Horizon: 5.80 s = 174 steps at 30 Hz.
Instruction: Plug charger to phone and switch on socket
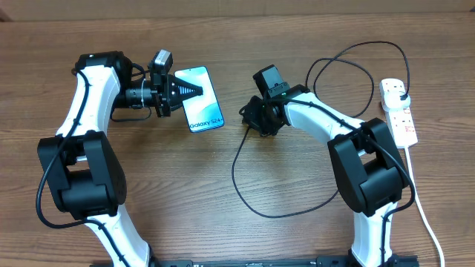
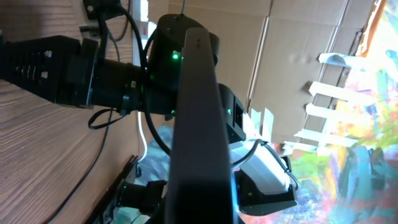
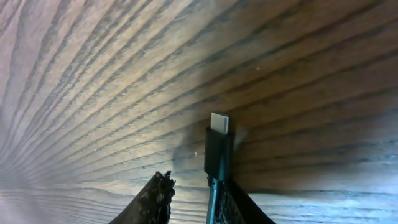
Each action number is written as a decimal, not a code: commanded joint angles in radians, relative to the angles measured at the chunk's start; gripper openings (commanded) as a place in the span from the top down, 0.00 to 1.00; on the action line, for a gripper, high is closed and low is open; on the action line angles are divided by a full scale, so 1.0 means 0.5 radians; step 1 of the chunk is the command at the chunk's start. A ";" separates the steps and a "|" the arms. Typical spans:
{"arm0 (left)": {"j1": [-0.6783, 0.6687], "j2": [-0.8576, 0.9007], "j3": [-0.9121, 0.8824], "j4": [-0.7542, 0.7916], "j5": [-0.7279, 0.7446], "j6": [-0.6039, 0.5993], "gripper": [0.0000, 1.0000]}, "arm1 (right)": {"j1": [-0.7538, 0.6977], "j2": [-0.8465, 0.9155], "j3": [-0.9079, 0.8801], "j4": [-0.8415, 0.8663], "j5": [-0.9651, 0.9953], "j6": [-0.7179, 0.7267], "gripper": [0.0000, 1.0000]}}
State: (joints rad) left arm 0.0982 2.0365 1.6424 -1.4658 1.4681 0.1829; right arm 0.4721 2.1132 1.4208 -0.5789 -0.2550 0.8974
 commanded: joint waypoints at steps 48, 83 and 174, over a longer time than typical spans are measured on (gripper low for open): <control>-0.002 -0.057 0.023 0.024 -0.128 0.047 0.96 | -0.362 -1.319 -0.002 -1.070 -0.855 -1.649 0.96; -0.160 -0.057 0.023 0.224 0.225 -0.029 0.95 | 0.436 -1.289 -0.151 -0.649 -0.516 -1.051 0.96; -0.211 -0.057 0.023 0.272 0.082 -0.008 0.96 | 0.376 -1.228 -0.150 -0.623 -0.607 -0.919 0.96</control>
State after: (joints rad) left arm -0.0071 2.0365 1.6424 -1.3304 1.4765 0.1753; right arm 0.6674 1.4994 1.3476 -0.9005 -0.5468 0.4446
